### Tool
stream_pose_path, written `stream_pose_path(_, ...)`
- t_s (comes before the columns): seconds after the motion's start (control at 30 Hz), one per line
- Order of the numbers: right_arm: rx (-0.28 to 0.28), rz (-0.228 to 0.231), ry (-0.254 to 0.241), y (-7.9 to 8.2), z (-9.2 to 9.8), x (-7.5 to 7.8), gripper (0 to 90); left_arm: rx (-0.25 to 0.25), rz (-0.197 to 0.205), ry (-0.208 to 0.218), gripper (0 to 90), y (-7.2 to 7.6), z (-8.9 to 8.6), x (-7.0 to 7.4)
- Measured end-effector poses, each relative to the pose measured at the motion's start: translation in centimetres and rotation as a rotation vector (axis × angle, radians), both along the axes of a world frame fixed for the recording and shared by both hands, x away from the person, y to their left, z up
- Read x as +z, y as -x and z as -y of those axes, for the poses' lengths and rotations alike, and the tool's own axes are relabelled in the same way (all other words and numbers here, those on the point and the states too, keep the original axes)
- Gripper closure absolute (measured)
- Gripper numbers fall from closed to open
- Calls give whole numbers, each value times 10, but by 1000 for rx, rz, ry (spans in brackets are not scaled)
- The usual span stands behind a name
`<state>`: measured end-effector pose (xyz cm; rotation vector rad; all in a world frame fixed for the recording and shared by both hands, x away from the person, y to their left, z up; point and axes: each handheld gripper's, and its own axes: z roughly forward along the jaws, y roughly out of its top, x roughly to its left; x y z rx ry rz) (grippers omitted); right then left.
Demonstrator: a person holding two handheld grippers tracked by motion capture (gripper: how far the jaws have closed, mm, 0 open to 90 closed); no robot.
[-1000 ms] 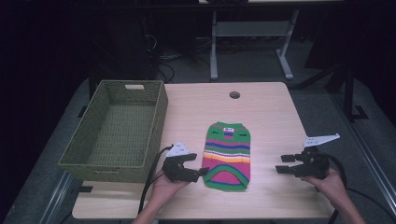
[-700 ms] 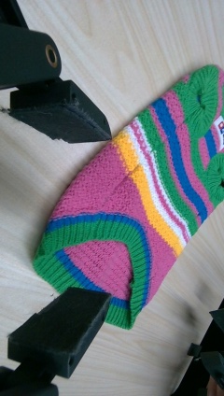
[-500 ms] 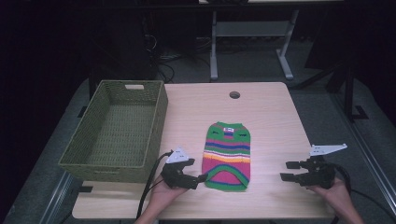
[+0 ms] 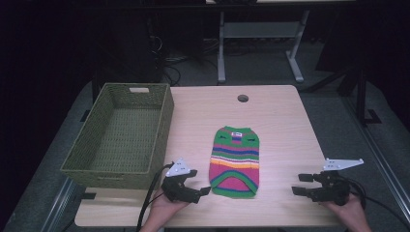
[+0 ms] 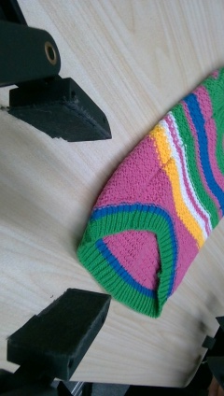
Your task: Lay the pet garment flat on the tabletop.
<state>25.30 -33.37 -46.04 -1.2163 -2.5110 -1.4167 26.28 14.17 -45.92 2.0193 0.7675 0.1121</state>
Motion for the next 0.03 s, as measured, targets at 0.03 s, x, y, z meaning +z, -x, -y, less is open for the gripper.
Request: stream_pose_path(0.03, -4, 5, 16, 3, -2, 1, 255, 0, 0, 9, 170, 1, -1, 0)
